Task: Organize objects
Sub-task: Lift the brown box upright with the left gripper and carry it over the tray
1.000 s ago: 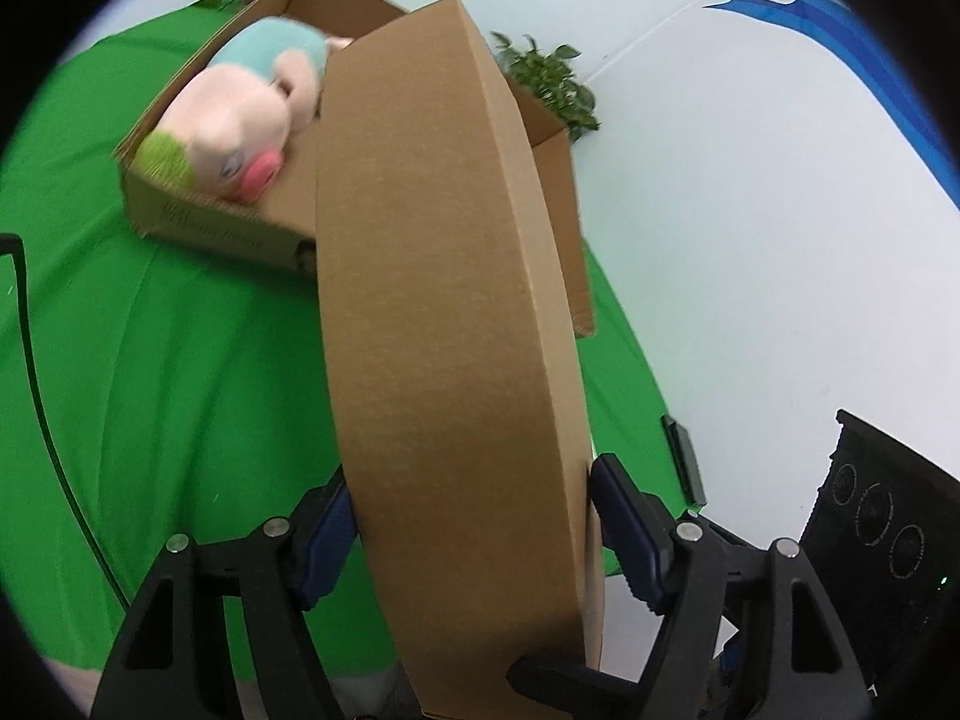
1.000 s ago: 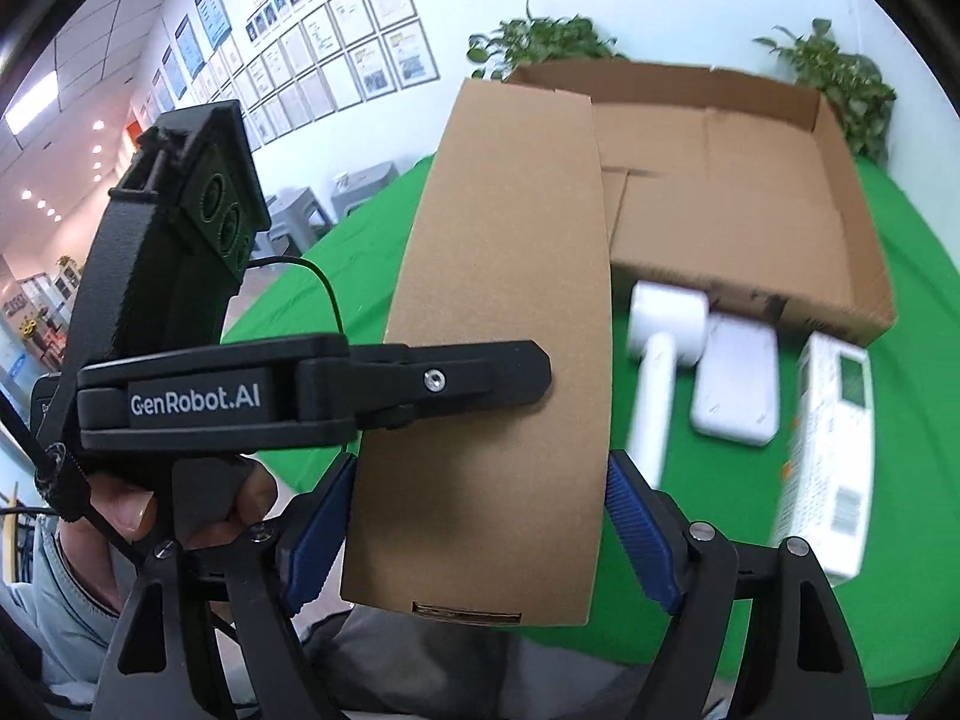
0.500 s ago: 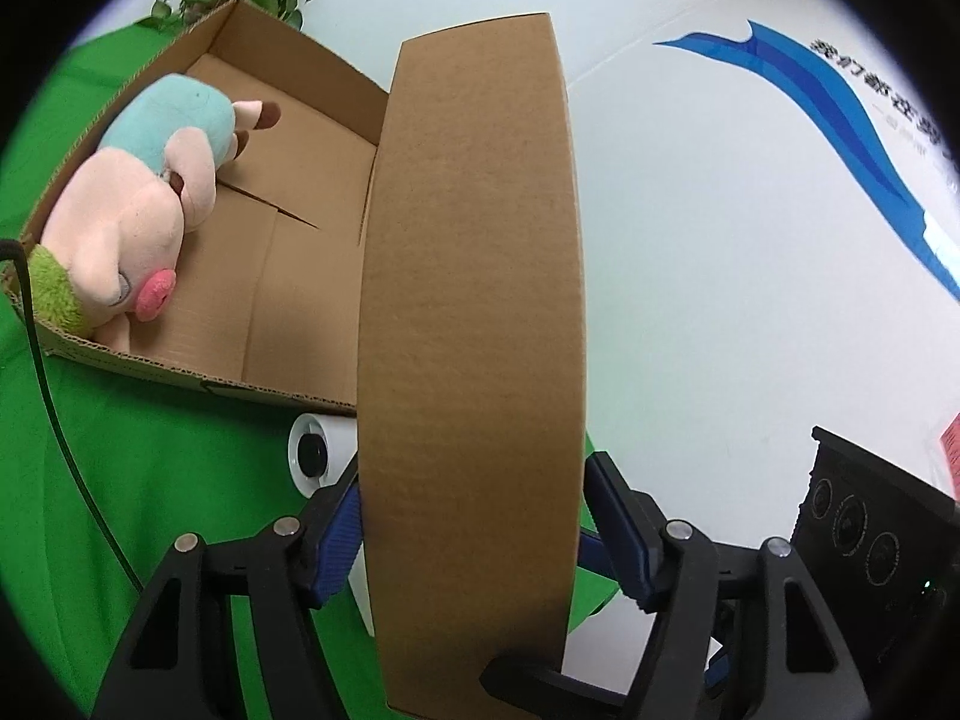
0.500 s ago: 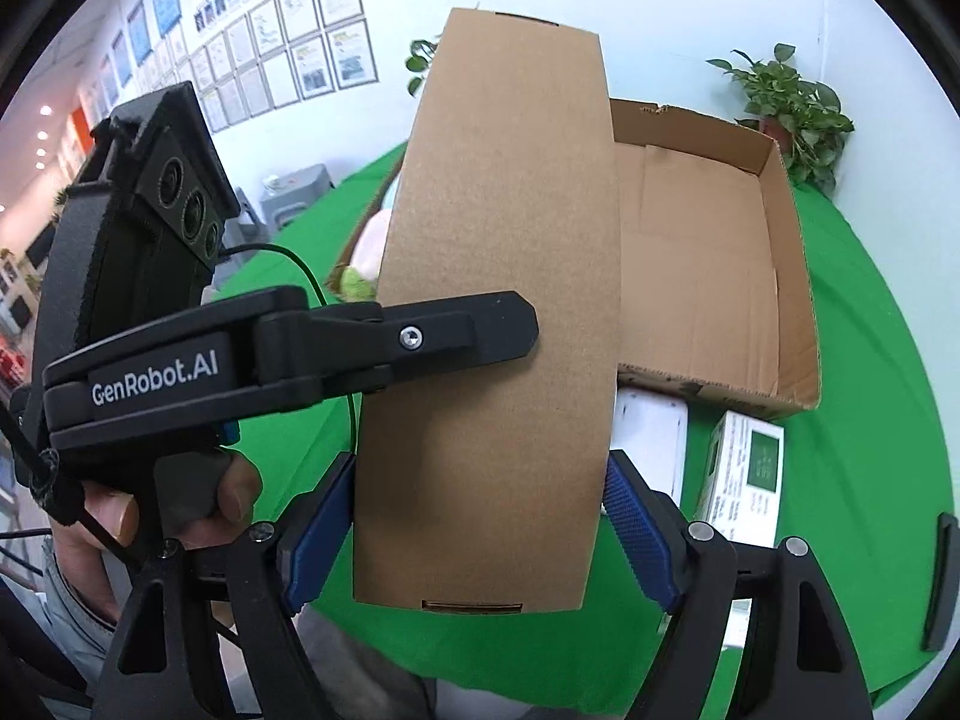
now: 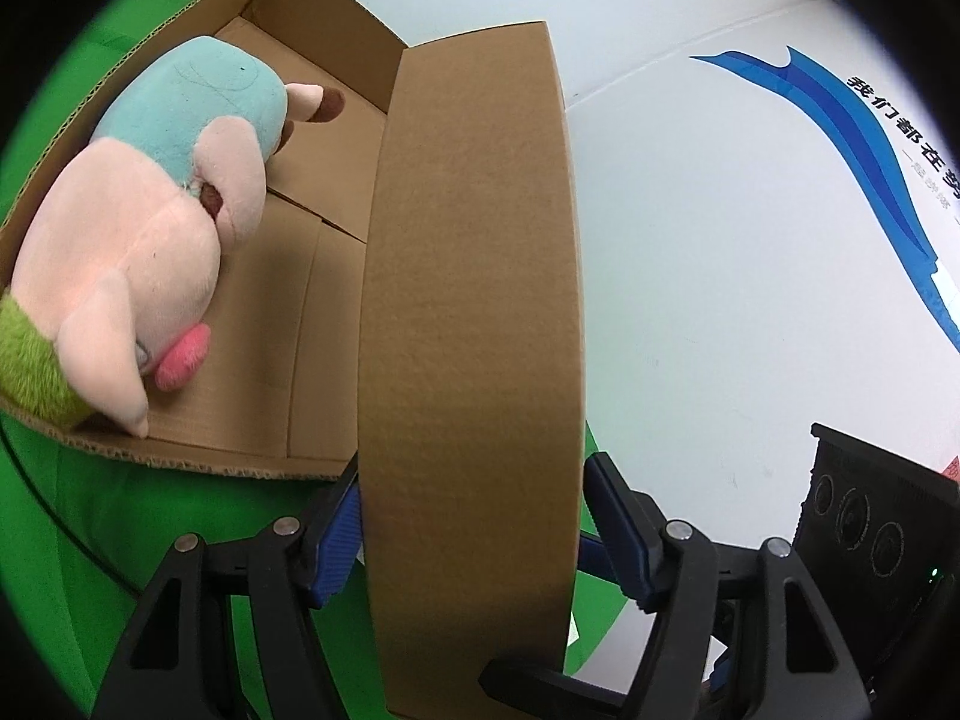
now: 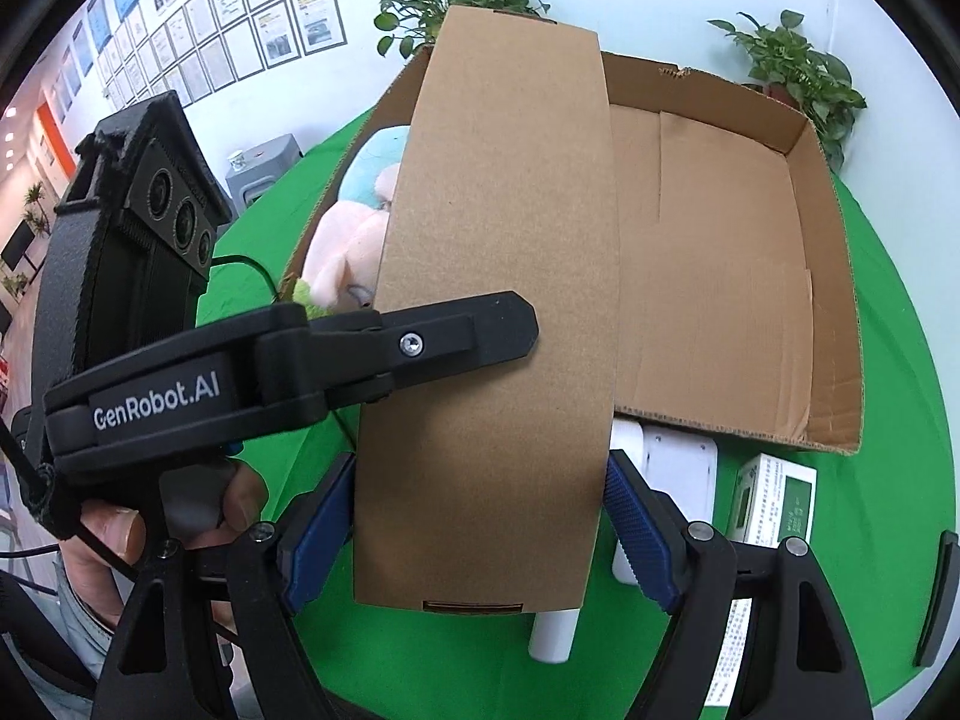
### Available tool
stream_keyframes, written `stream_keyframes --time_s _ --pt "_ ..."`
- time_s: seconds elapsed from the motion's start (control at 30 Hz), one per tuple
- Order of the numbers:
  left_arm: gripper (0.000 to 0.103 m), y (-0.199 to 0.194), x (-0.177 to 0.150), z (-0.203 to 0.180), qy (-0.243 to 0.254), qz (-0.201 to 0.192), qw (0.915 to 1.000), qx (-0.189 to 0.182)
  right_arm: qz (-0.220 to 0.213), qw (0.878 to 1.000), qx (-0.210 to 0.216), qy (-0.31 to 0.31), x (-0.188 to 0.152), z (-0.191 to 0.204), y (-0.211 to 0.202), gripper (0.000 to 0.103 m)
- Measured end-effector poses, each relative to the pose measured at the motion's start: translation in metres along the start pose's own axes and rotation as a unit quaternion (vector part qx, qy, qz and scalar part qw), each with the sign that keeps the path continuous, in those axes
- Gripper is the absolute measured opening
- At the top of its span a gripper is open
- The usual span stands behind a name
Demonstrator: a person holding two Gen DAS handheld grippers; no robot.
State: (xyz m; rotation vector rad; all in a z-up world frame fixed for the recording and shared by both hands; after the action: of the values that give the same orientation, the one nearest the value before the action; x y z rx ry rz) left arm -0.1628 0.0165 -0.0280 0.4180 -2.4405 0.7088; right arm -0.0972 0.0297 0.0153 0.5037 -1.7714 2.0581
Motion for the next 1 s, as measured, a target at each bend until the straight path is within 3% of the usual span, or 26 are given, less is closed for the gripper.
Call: stream_keyframes --time_s 0.43,0.63,1.0 --pt "0.068 -0.005 -0.001 -0.01 0.007 -0.023 0.9997 -0.005 -0.002 1.0 -0.007 -0.009 0.007 -0.003 0.008 0.078" --pt "0.068 0.007 0.022 -0.023 0.019 -0.033 0.9992 0.009 -0.015 1.0 0.004 -0.01 0.005 -0.007 -0.002 0.078" --pt "0.068 -0.014 0.045 -0.03 0.055 -0.05 0.9956 0.056 -0.029 0.999 0.041 -0.017 0.021 0.007 -0.013 0.078"
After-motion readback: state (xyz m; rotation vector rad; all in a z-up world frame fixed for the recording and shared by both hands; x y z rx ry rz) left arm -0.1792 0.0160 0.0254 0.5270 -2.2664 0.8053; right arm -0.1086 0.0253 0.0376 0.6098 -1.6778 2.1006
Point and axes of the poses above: each gripper's, at about its wrist camera, not at the fingertips, and y roughly the way its jaws point, z to its left, x to its top, the point moved 3 cm from there along y, roughly the way its jaws point, and after that the axes turned 9 degrees about y, right-handed, at the moved point
